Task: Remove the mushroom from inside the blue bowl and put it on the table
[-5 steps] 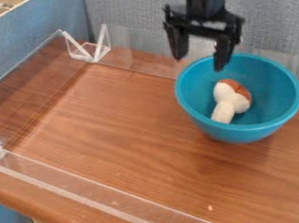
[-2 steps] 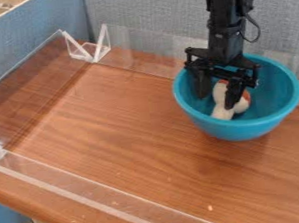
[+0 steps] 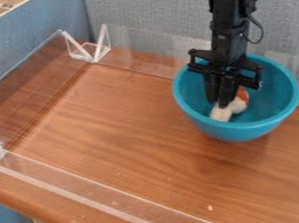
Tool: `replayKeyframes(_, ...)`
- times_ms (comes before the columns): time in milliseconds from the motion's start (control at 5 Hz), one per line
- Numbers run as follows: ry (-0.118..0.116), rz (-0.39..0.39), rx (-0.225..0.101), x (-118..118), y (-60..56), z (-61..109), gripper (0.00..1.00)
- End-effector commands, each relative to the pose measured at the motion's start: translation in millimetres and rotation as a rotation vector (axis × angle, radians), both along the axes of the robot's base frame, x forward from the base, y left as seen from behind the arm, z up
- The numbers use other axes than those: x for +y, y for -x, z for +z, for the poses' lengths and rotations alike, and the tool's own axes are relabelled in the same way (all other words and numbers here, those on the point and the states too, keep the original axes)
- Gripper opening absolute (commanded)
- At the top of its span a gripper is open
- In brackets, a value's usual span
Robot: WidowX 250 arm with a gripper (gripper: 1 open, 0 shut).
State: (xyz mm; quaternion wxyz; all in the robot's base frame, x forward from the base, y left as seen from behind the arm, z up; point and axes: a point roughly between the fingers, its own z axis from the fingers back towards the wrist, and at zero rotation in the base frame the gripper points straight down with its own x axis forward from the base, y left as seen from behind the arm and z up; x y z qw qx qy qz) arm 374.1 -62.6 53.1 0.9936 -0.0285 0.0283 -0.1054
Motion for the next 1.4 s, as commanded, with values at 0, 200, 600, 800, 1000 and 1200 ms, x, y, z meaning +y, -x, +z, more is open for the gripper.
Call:
replayKeyframes(0,0.010,-0.009,-0.069,1.4,-5.5,27.6,0.00)
replayKeyframes(200,0.012,-0.015,-0.072,3.4,-4.0,32.6,0.00)
replayKeyframes(600,0.029,-0.005,-0.102,9.5,1.5,52.0,0.00)
replayKeyframes(800,0.039,0.009,-0.125,16.0,6.7,66.6,0.00)
replayKeyframes(1000,0.044,0.046,-0.159,30.8,17.8,86.8,0.00)
replayKeyframes(1200,0.026,0.182,-0.194,71.5,39.4,112.0,0.00)
